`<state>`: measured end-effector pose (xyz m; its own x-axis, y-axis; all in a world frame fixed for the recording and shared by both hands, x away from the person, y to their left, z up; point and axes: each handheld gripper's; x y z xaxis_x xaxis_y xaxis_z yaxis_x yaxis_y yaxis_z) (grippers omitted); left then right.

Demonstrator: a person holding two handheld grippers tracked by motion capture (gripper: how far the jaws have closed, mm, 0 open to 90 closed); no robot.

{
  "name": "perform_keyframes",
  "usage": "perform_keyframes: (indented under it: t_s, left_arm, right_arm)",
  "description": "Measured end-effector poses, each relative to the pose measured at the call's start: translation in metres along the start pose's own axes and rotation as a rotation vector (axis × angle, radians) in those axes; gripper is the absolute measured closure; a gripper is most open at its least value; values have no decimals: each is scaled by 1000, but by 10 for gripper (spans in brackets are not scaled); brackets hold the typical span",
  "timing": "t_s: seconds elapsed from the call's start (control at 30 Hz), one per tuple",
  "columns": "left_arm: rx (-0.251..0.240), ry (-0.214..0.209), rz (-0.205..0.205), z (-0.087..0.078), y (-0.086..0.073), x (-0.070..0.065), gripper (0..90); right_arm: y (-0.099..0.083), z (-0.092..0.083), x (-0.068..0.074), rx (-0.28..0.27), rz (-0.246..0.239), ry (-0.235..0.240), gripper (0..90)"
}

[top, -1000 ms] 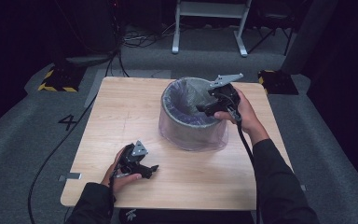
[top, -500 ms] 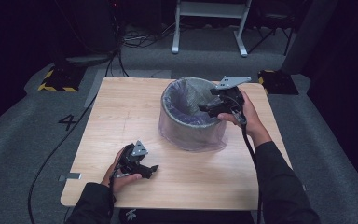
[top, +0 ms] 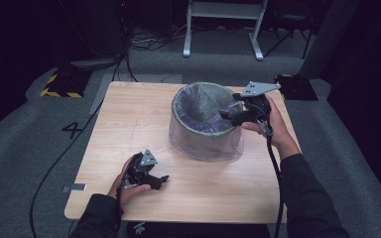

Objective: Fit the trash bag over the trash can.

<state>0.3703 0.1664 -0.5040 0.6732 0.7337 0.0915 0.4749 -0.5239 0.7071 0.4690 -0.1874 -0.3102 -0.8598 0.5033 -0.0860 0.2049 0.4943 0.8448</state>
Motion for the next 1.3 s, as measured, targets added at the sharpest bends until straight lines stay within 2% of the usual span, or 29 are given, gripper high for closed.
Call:
perform_keyframes:
  t_s: [0.07, 0.13, 0.33, 0.77, 1.0, 1.3]
  left_arm:
    - [0, 0, 0, 0, 0, 0, 107]
    - [0, 0, 0, 0, 0, 0, 107]
    - [1, 0, 3, 0, 0, 0, 106]
    - [0, -1, 3, 0, 0, 0, 105]
    - [0, -2, 3, 0, 0, 0, 105]
    - [0, -1, 5, 0, 0, 0, 105]
  right_arm:
    - [0, -5, 0, 2, -3, -16, 190]
    - [-2, -10, 0, -3, 5, -4, 187]
    - [-7, -18, 0, 2, -1, -22, 178]
    - [-18, -34, 3, 4, -6, -19, 174]
    - [-24, -39, 6, 25, -27, -35, 173]
    - [-36, -41, 7, 42, -28, -37, 172]
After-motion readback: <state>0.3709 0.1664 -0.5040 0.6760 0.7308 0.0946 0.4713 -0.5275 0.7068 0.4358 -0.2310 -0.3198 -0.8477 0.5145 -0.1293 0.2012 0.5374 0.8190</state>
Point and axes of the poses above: each handheld gripper's, and its own axes: z roughly forward along the jaws, y roughly out of its top, x roughly to its left, and after that the axes turned 8 degrees about y, right-handed
